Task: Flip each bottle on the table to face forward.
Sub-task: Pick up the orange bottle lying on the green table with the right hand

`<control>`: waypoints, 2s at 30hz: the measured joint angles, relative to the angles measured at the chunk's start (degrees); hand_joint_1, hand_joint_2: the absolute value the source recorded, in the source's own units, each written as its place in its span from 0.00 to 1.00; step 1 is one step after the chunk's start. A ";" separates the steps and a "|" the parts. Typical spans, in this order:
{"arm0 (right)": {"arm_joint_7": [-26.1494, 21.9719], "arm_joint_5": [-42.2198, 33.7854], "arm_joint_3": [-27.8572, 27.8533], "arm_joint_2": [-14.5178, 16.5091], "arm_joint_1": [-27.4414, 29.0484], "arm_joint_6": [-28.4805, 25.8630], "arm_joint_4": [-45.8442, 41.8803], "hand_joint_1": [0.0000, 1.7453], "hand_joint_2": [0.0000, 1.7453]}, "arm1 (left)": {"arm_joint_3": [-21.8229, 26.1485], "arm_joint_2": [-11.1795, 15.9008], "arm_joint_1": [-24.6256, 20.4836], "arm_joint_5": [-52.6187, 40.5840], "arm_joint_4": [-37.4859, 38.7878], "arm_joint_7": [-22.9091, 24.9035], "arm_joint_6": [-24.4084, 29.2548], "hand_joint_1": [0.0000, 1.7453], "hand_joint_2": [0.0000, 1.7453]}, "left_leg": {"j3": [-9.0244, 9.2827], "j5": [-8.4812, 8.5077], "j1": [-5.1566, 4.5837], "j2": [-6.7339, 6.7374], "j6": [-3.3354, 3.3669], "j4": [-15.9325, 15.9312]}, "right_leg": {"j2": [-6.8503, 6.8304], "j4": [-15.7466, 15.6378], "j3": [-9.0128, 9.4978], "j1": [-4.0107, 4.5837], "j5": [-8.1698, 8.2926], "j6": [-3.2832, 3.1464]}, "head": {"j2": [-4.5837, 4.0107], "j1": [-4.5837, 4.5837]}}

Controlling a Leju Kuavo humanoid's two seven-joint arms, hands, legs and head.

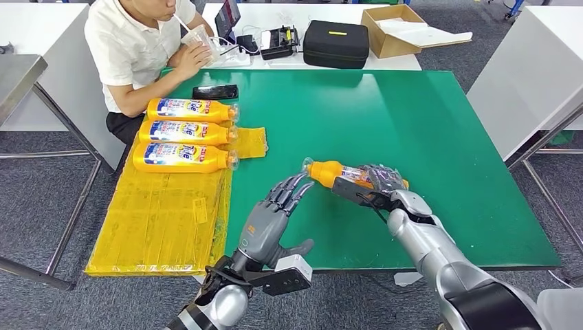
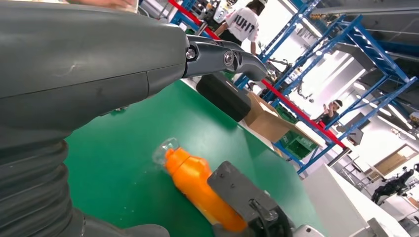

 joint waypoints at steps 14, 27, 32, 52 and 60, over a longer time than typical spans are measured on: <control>0.34 -0.54 0.34 -0.54 -0.87 -0.02 2.32 1.00 1.00 | -0.53 -0.02 -0.81 0.17 1.32 0.00 0.21 0.00 1.00 | 0.16 0.00 0.01 0.01 0.00 0.00 | 0.00 0.00 0.16 0.01 0.01 0.01 | 0.00 -0.01; -2.07 -4.06 0.14 -2.08 -0.02 -0.01 2.43 1.00 1.00 | -0.66 -0.02 -0.92 0.28 1.61 -0.18 0.90 0.00 1.00 | 0.24 0.00 0.00 -0.03 0.01 0.00 | -0.01 -0.01 0.20 0.01 0.00 0.00 | 0.00 -0.01; -12.55 -13.66 -2.36 -4.06 3.33 1.14 -0.78 0.95 1.00 | 0.61 -0.55 0.29 12.96 1.24 -2.10 -3.03 0.00 1.00 | 0.27 -0.02 0.00 -0.03 0.02 0.01 | -0.01 -0.03 0.37 0.01 0.00 0.01 | 0.00 0.01; -21.20 -28.47 -2.02 -0.26 22.34 -6.07 -40.05 0.96 1.00 | 10.33 -2.26 5.12 64.70 -2.08 1.93 -11.97 0.00 1.00 | -0.43 0.04 0.07 -0.01 -0.15 -0.02 | -0.01 0.07 -0.31 0.04 0.02 -0.03 | 0.00 -0.01; -21.91 -28.88 -1.60 -0.03 23.76 -6.92 -41.61 0.98 1.00 | 10.73 -2.11 5.44 64.70 -3.77 0.20 -9.70 0.00 1.00 | -0.44 0.04 0.09 0.00 -0.15 -0.03 | -0.01 0.07 -0.35 0.06 0.02 -0.03 | 0.00 -0.02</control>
